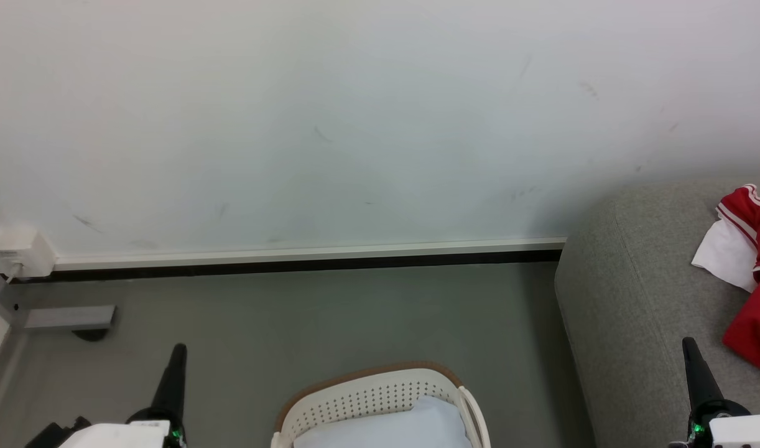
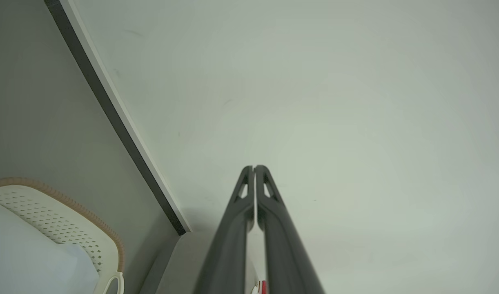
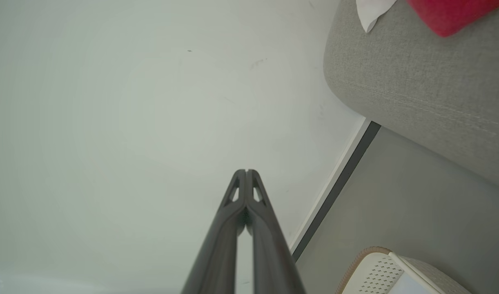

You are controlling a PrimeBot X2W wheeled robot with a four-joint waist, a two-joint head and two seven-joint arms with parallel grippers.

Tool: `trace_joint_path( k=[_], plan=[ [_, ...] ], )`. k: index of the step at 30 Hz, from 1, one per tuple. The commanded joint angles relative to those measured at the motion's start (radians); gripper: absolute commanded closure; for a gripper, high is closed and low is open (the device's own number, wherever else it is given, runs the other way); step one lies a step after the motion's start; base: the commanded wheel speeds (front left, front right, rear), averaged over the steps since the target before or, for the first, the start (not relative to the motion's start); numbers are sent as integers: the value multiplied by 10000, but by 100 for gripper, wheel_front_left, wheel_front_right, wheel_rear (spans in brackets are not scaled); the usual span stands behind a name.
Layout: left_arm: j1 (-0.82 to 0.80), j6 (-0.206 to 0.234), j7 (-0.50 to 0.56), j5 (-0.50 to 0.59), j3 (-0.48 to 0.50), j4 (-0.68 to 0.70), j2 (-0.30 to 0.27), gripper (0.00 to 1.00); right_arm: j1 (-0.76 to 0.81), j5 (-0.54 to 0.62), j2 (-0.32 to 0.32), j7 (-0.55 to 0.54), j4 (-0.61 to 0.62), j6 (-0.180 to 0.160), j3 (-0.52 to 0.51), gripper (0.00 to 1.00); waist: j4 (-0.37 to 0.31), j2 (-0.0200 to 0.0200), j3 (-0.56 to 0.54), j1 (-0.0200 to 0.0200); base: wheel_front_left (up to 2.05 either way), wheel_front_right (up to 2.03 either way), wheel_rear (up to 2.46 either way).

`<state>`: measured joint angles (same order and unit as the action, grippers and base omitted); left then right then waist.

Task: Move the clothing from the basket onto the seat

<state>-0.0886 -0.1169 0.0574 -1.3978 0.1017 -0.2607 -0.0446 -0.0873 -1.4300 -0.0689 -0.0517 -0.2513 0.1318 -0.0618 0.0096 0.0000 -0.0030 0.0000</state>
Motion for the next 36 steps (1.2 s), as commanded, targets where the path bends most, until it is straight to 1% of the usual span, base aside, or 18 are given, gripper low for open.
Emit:
trace_joint_path(
  k=[1, 29, 36],
  plan=[
    [-149, -69, 74, -222, 51, 85, -84, 100, -169, -182, -13, -55, 95, -15, -79, 100, -4, 0, 3, 0, 0, 0, 0],
    [-242, -172, 600, -2206, 147, 170, -91, 100, -259, -1914, 144, -608, 92, -21, -489, 100, -94, 0, 60, 0, 0, 0, 0],
    [-239, -174, 610, -2208, 146, 168, -90, 100, -259, -1870, 145, -586, 89, -21, -497, 100, -96, 0, 61, 0, 0, 0, 0]
  ],
)
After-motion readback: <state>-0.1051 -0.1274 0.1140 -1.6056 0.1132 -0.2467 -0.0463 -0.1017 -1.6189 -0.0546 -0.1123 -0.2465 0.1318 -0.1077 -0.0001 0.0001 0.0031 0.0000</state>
